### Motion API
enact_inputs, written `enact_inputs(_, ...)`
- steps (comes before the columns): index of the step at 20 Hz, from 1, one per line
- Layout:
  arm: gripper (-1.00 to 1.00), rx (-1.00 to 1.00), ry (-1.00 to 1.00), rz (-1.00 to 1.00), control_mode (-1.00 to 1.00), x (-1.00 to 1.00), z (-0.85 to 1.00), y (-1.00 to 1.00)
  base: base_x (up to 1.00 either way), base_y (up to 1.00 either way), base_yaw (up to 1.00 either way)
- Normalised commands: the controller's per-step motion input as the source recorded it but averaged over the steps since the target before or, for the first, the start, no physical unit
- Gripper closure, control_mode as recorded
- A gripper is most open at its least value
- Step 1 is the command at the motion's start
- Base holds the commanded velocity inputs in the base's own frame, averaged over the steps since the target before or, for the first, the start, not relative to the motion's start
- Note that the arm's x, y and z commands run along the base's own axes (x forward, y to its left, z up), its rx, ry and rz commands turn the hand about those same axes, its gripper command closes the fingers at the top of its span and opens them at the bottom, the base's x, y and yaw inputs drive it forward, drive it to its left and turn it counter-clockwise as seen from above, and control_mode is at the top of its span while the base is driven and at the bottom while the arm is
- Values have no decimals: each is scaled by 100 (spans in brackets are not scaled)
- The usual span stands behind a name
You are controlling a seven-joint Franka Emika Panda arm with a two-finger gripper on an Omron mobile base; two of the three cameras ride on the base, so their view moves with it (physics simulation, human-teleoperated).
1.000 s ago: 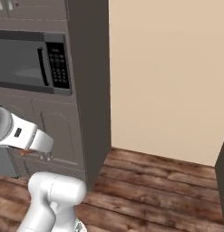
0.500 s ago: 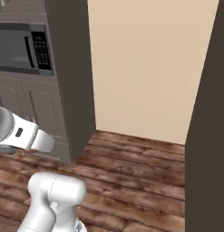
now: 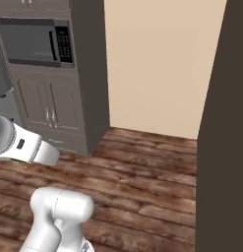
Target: Take the cheese, steak, and onion from the fridge and place them on the plate on the dining counter to create an appetizer plate.
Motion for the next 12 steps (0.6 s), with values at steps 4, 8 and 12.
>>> enact_inputs(4,100,0,0,0,100,0,0,0,-100,0,0)
enact_inputs(8,100,0,0,0,100,0,0,0,-100,4,0)
enact_inputs(12,100,0,0,0,100,0,0,0,-100,18,0)
